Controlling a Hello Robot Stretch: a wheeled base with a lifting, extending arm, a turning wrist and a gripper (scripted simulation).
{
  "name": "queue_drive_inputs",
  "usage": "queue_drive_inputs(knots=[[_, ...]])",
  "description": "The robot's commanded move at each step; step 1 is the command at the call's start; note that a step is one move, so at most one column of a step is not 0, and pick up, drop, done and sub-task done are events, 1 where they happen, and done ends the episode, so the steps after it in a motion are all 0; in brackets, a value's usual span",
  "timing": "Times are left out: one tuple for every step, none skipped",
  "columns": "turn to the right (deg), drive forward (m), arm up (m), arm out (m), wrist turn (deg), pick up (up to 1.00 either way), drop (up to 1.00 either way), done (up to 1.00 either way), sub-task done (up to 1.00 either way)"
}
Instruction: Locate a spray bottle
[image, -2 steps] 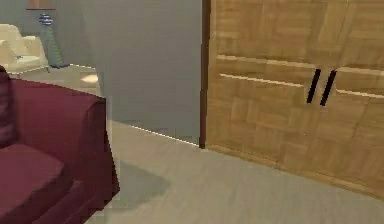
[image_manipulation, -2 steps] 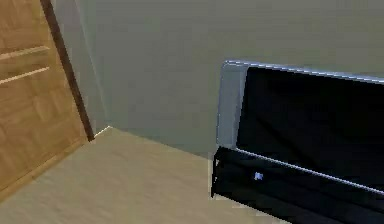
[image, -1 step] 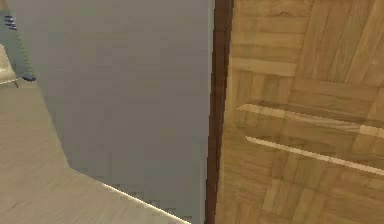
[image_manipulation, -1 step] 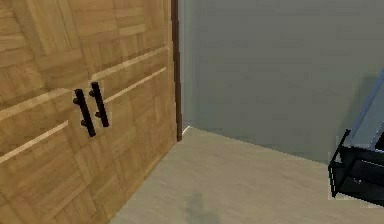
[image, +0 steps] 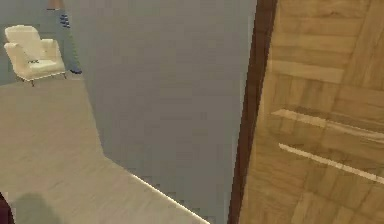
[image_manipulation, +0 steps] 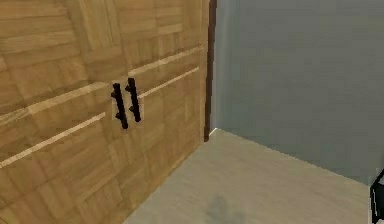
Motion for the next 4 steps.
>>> queue_drive_inputs(knots=[[0.0,0.35,0.00,0.00,0.0,0.00,0.00,0.00,0.00],[-9.0,0.00,0.00,0.00,0.0,0.00,0.00,0.00,0.00],[0.0,0.40,0.00,0.00,0.0,0.00,0.00,0.00,0.00],[-45.0,0.00,0.00,0.00,0.0,0.00,0.00,0.00,0.00]])
